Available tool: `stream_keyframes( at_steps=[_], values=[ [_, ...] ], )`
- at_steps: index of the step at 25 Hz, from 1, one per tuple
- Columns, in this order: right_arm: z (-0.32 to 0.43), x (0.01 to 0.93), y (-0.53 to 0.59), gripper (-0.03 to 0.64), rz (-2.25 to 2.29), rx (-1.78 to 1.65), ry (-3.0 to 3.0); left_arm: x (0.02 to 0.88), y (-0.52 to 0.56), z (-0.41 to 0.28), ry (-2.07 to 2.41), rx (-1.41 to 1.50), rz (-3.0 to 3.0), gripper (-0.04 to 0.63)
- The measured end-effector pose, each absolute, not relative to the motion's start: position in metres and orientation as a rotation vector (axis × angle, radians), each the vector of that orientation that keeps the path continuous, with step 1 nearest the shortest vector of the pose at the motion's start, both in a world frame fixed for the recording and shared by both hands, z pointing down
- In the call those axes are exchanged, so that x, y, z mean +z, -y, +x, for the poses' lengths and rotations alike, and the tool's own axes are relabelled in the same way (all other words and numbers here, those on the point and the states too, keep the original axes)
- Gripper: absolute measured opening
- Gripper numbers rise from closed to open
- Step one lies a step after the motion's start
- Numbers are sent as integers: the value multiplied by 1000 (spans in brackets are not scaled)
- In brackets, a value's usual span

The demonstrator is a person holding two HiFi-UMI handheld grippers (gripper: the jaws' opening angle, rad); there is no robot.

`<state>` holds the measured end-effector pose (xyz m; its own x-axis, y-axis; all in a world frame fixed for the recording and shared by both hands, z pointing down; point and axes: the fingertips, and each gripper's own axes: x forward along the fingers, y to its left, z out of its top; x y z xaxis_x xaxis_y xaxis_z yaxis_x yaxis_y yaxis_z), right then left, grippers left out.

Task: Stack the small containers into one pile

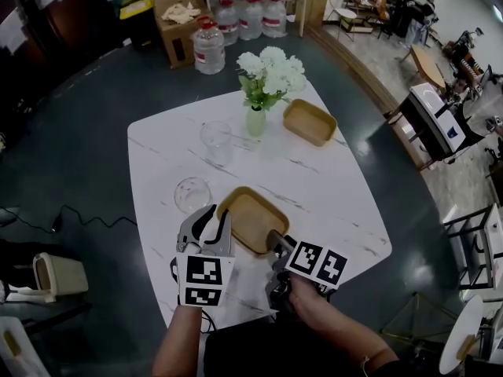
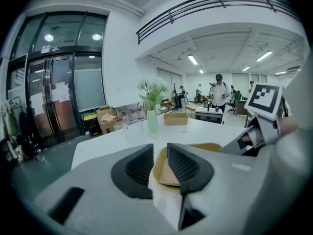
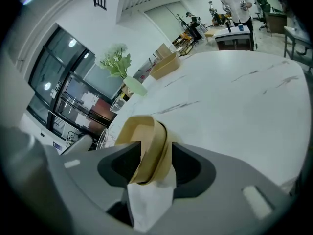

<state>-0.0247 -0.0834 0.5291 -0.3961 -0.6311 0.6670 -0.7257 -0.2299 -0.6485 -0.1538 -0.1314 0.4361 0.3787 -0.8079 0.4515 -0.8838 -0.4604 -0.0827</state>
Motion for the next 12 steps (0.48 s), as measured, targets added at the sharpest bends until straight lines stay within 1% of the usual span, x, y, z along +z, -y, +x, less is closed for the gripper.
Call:
stream_keyframes(
  at_steps=[3, 6, 12],
  values=[
    [-25, 535, 87, 185, 1690, 1707, 1865, 443, 123, -158, 1520, 663, 2442, 82],
    [-22, 539, 87, 159, 1713, 1680, 1836, 448, 118, -163, 1514, 655, 2421, 81],
    [-22, 547, 90, 152, 1715, 1689, 1796, 457, 119, -166, 1484, 647, 2395, 80]
  ],
)
